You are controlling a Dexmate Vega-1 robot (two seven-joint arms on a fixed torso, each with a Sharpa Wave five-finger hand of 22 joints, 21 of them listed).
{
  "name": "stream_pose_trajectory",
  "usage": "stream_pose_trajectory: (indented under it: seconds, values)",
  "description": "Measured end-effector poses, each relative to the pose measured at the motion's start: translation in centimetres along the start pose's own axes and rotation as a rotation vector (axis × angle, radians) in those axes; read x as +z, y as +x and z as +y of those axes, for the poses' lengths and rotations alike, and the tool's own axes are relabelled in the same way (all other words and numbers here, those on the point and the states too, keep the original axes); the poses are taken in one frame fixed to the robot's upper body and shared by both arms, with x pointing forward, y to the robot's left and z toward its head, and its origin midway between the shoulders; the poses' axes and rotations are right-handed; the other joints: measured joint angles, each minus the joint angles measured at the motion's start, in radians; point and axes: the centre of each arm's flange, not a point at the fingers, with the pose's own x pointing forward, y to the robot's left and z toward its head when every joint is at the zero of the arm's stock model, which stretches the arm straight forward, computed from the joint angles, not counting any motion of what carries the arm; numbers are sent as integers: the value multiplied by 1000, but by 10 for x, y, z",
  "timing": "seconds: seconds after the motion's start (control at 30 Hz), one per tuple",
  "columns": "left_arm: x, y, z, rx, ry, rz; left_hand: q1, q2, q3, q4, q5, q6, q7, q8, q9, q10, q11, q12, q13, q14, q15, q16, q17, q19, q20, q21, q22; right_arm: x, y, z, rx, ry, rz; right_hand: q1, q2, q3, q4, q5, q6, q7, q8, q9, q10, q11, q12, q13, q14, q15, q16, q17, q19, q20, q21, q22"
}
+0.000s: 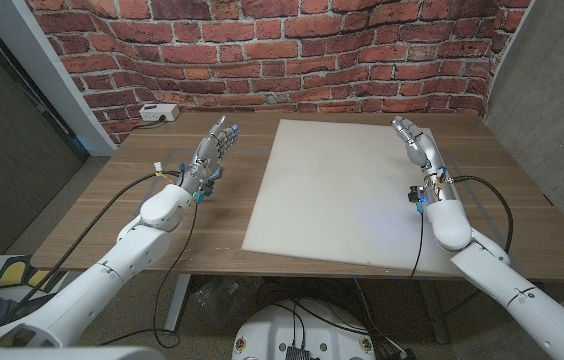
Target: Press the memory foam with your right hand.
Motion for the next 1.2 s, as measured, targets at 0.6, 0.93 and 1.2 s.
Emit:
stream_pose_trajectory:
  seconds: [0.6,0.93,1.2]
  values:
    - [1,-12,6,25,9,-2,-4,12,3,-3,0,3,3,0,0,0,0,0,0,3,4,0,0,0,0,0,0,-2,-4,6,-27,-254,-5,0,0,0,0,-4,-5,-5,0,0,0,7,0,0,-13,-5,-3,0,-5,-5,-9,0]
    - [-2,-16,7,33,4,0,12,9,-1,-7,-7,5,5,0,0,6,5,0,0,3,4,0,0,0,0,0,0,-2,-1,8,-9,-362,7,0,0,0,0,-4,8,-18,0,0,0,7,4,0,-30,5,-3,3,-15,-7,-14,0]
    - [-2,-17,7,38,3,2,12,9,-1,-7,-7,5,5,0,0,9,2,0,0,3,4,0,0,0,0,0,0,-2,1,10,32,-436,31,6,6,0,0,-4,30,-25,5,0,6,12,10,0,-34,9,-3,3,-27,-6,-17,0]
